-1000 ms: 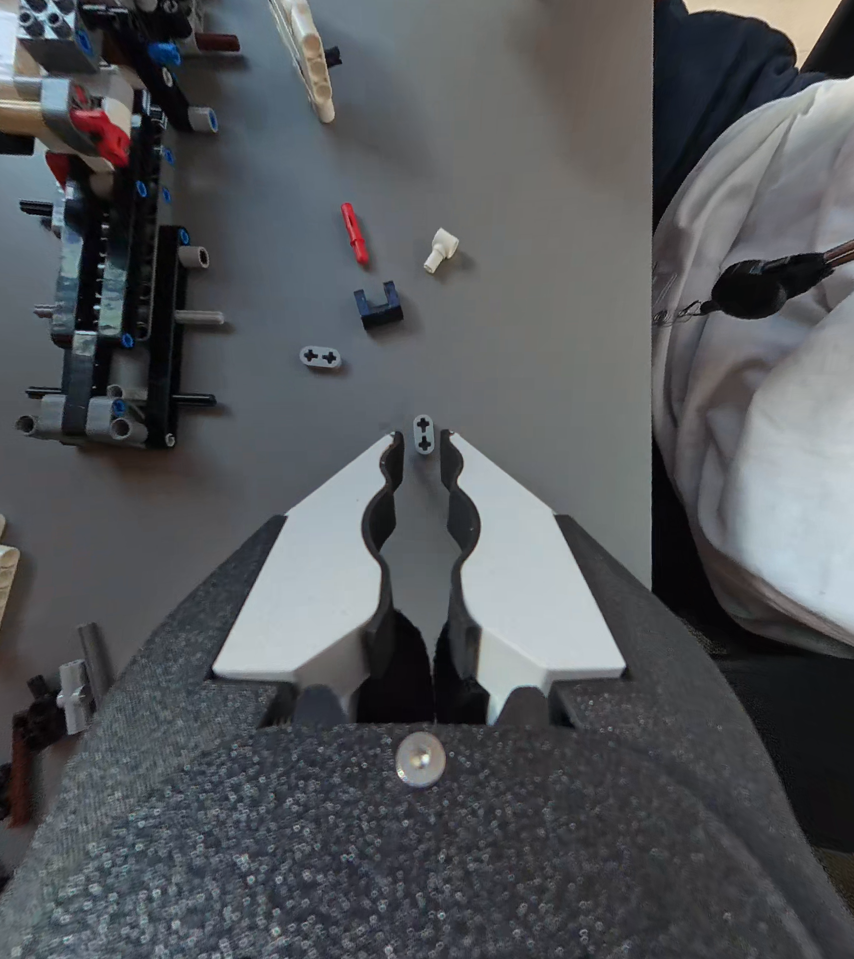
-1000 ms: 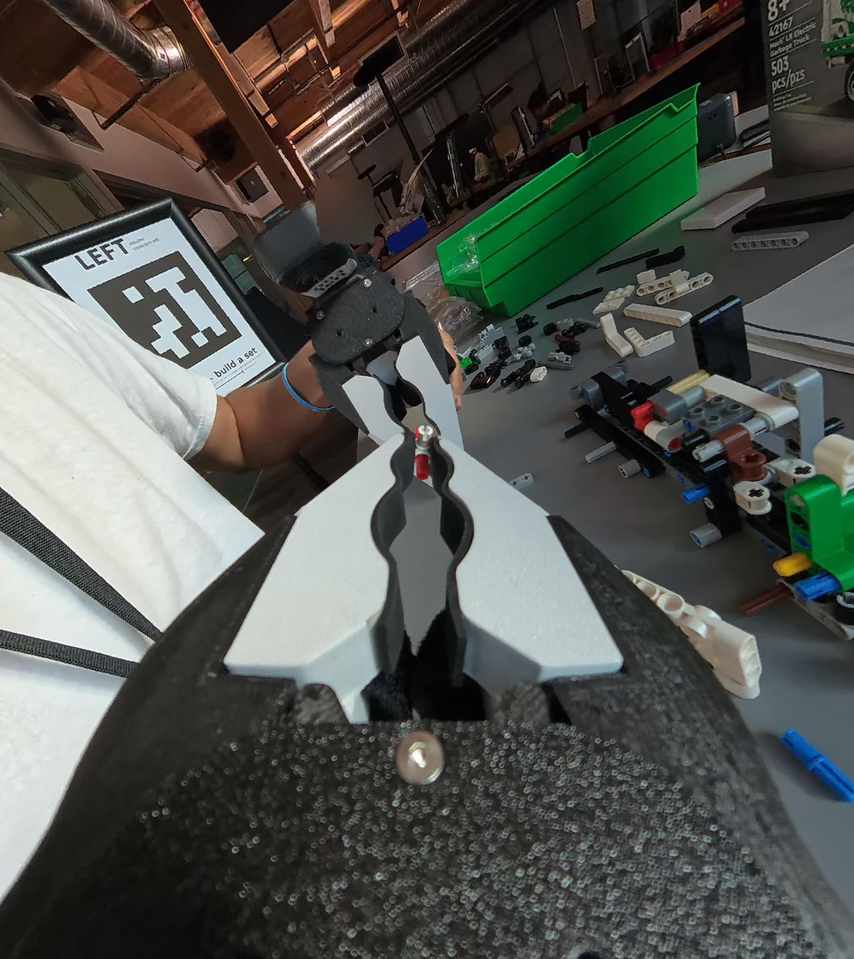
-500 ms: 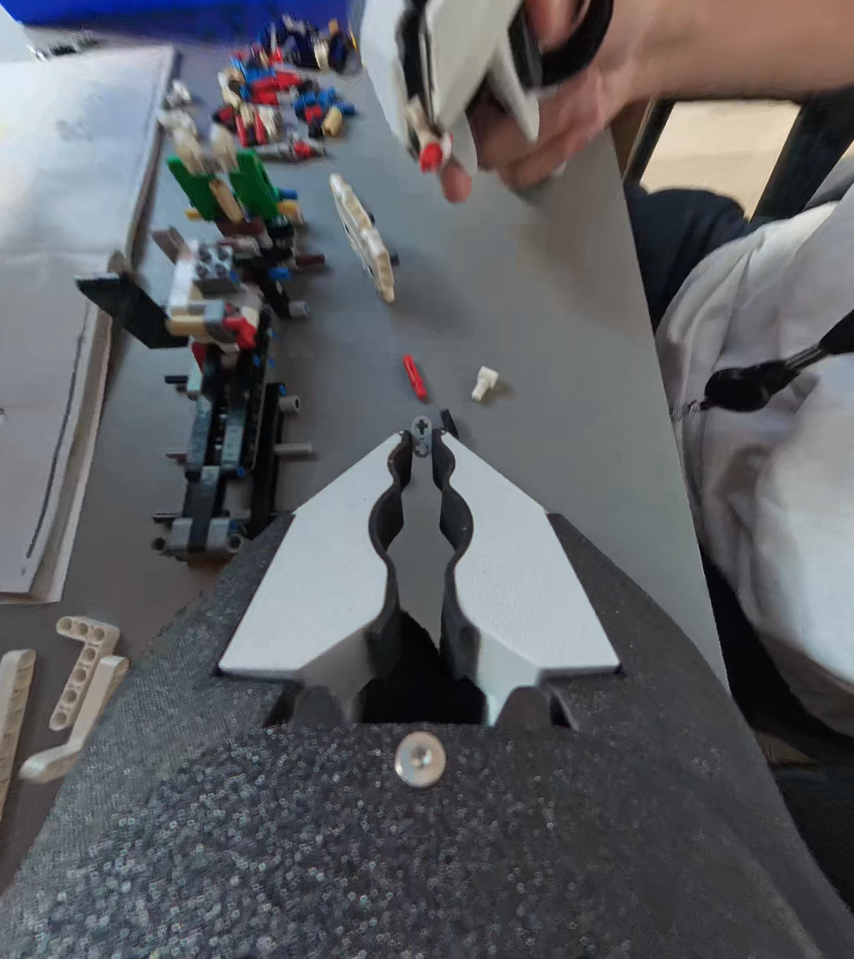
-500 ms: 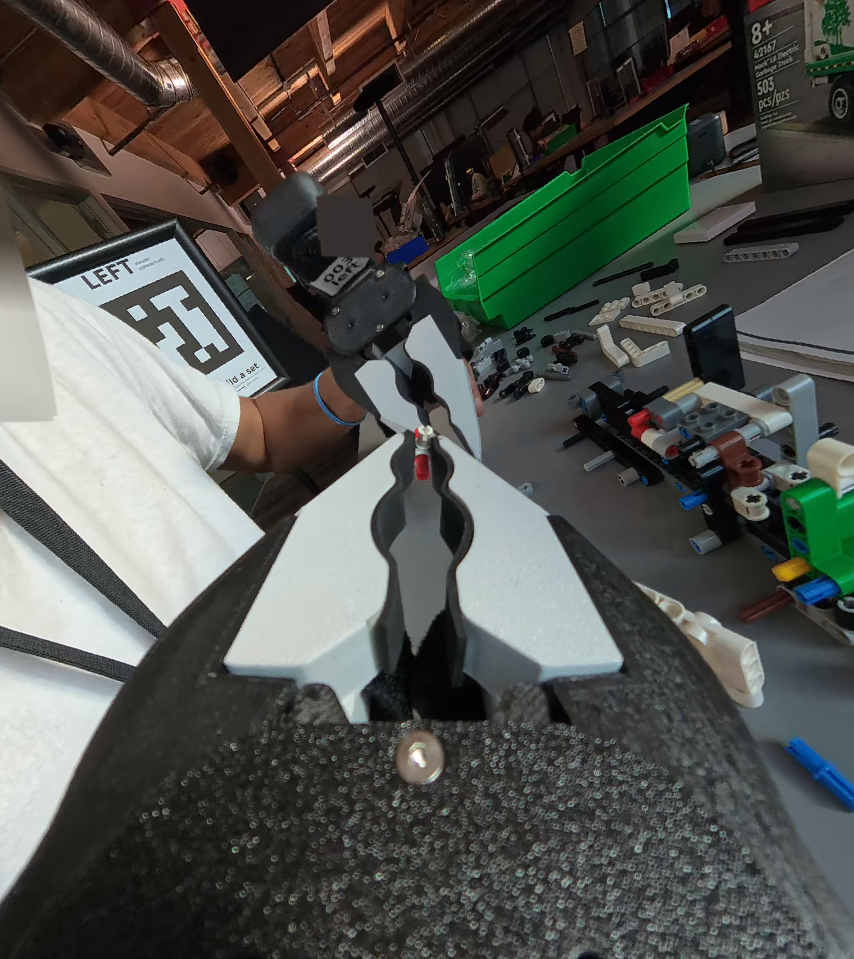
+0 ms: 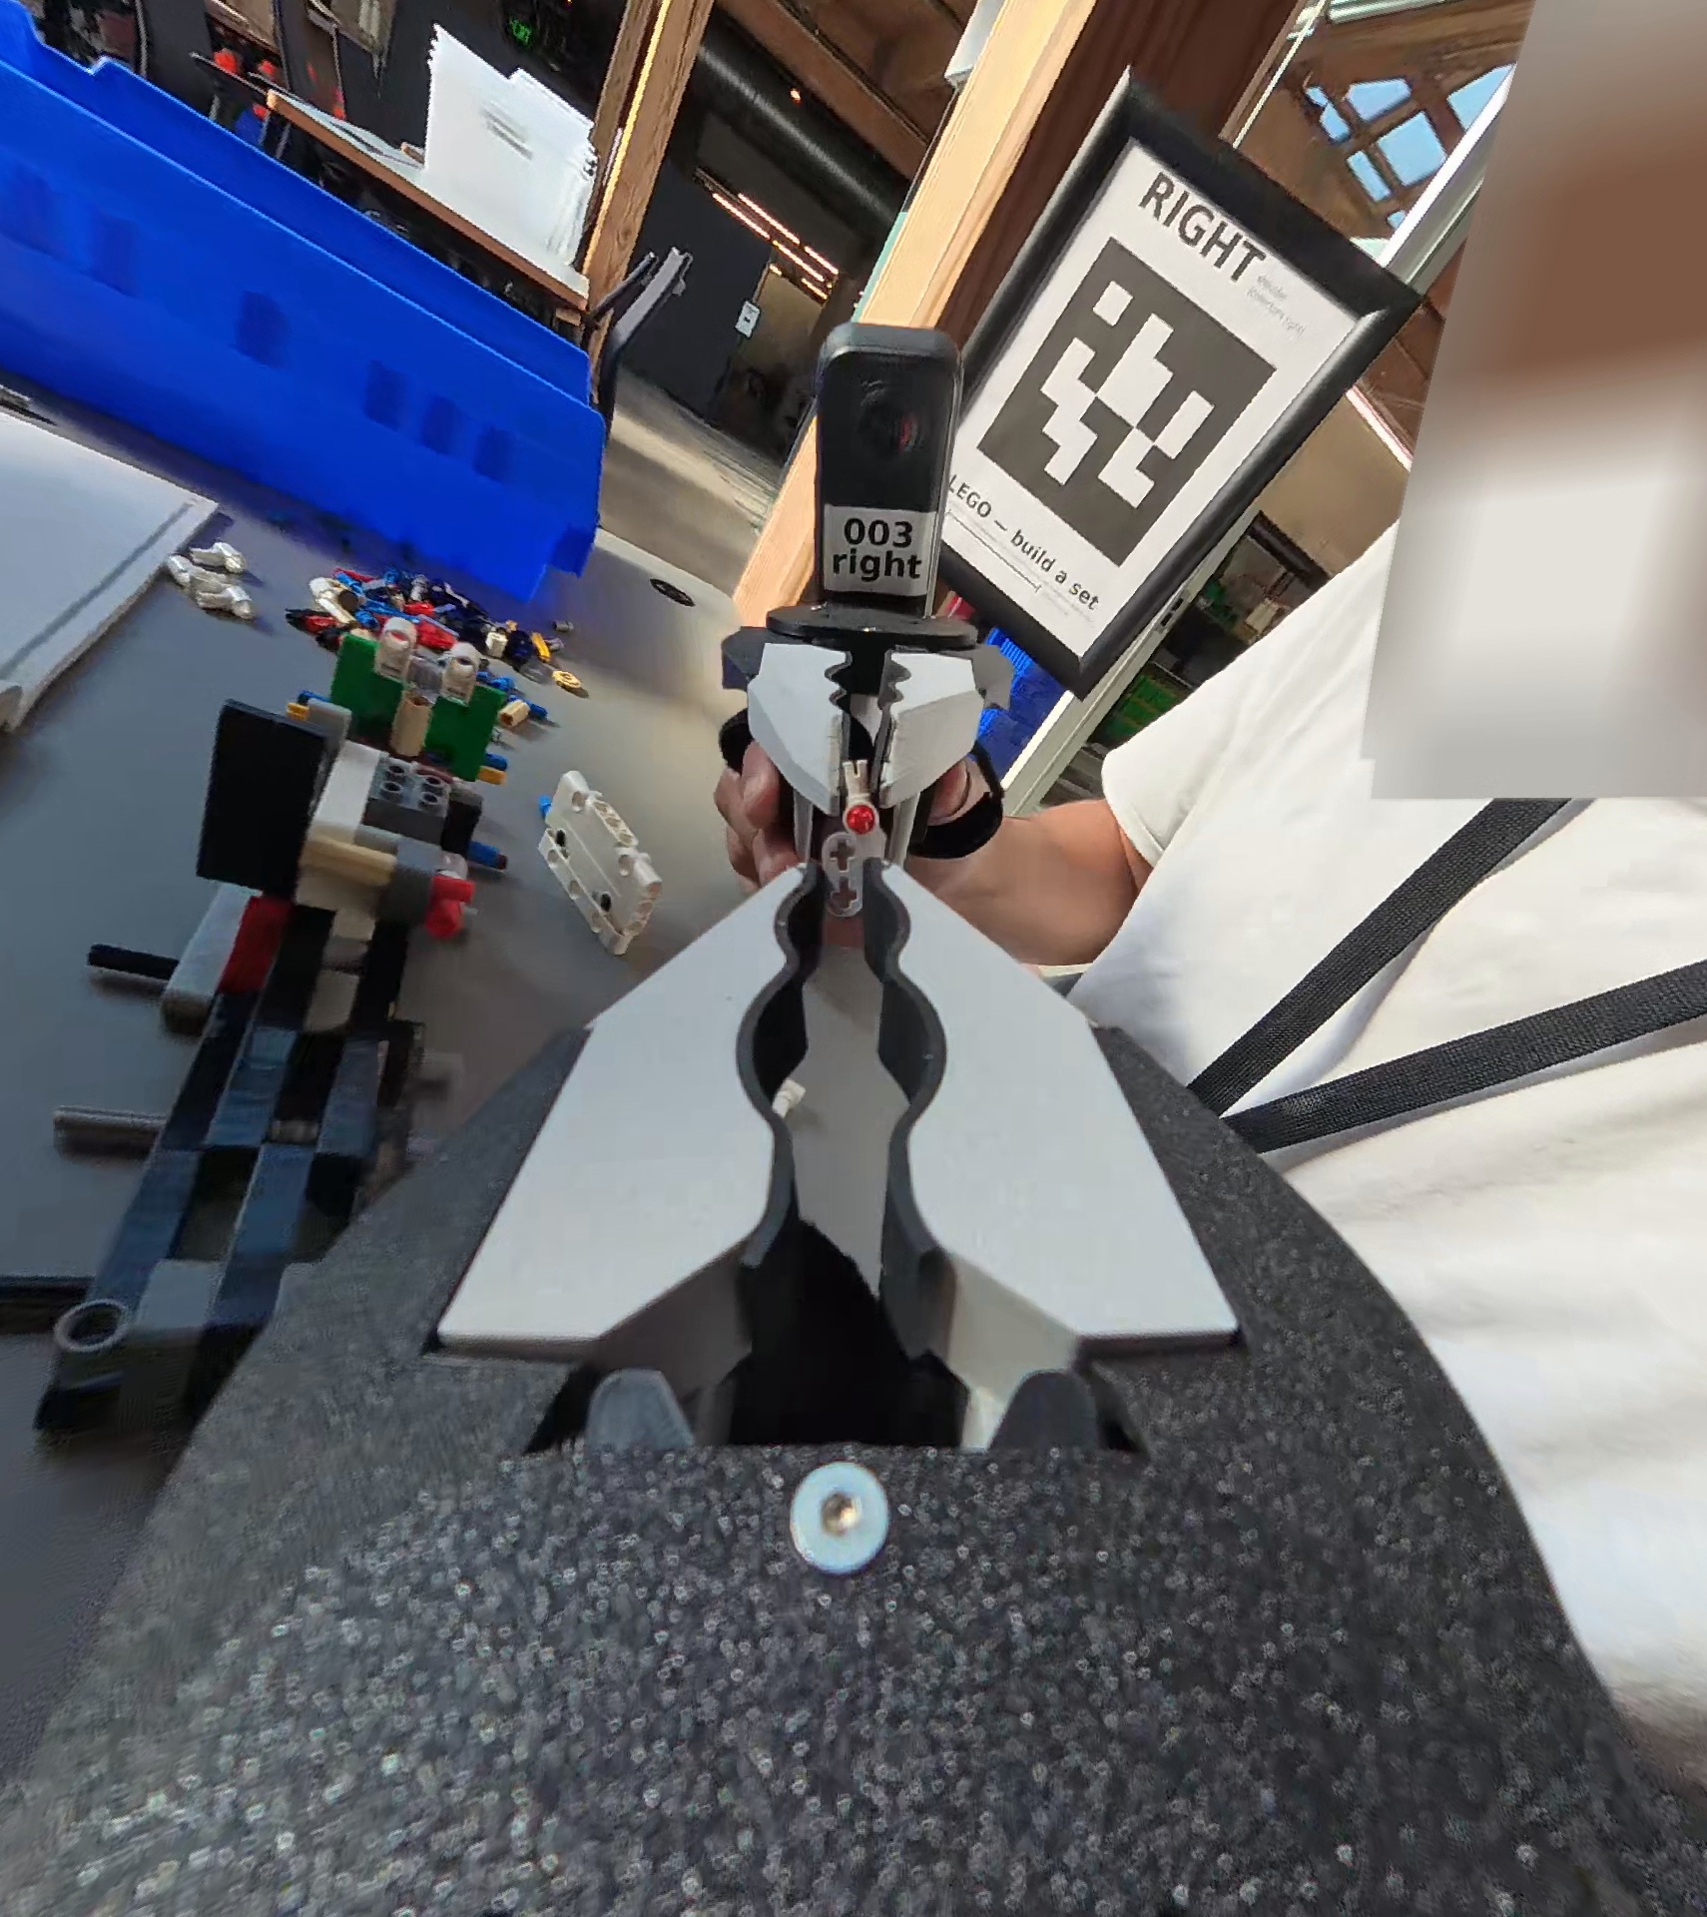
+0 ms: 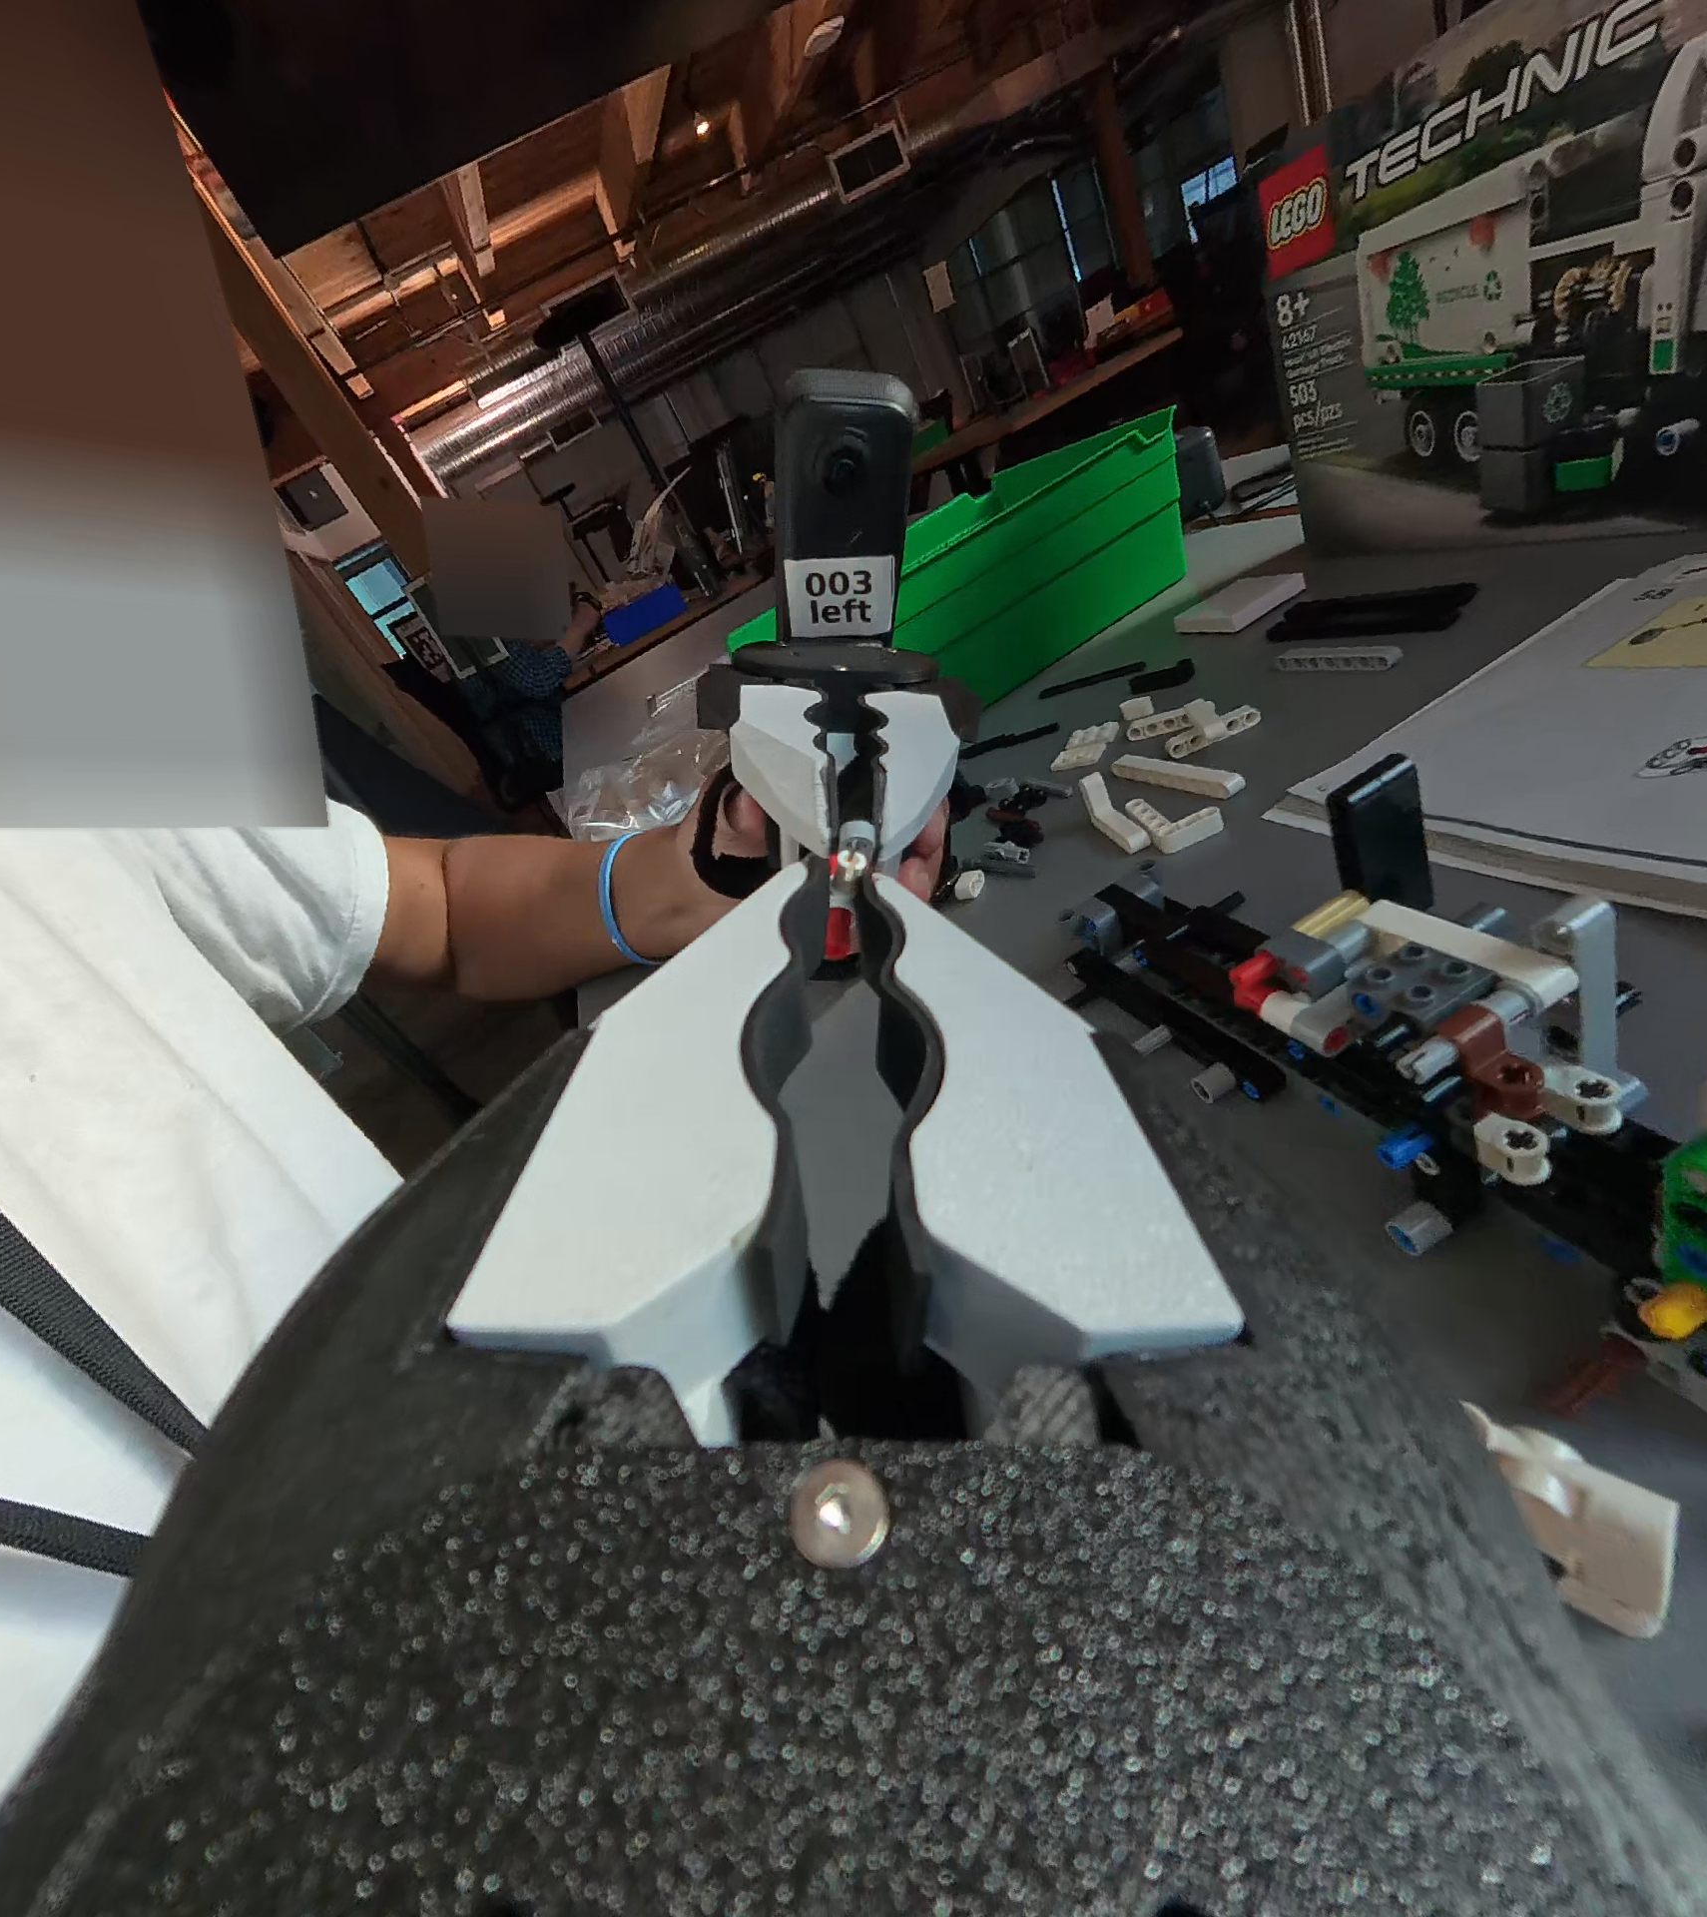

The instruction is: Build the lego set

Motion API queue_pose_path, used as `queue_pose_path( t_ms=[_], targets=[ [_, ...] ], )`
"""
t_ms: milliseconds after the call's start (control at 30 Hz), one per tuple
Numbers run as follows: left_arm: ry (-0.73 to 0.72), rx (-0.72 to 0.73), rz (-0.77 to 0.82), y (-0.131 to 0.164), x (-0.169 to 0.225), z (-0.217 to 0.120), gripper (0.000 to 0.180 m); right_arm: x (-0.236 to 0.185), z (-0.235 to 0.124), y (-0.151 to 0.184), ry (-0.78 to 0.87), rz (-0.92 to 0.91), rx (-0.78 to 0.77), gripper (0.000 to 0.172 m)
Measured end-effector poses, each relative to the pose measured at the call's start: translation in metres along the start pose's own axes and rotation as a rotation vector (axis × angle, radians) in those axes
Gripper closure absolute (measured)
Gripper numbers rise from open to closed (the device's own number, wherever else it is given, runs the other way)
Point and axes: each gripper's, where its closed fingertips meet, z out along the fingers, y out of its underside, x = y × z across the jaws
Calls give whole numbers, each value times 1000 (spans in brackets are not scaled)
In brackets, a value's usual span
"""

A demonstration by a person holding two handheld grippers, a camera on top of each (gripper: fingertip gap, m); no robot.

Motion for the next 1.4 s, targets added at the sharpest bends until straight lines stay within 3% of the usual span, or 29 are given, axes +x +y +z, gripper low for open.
queue_pose_path(
  t_ms=[333,833,1067,1400],
  targets=[
    [53,-56,40,11,15,11,176,-12,3,16,-2,-81,-78,168],
    [58,-35,43,9,16,11,176,-12,1,7,-6,-83,-23,168],
    [84,-36,-40,10,13,11,176,-10,2,7,-9,-63,-16,168],
    [176,141,-249,-13,11,9,177,-5,5,-7,61,64,159,169]
  ],
)
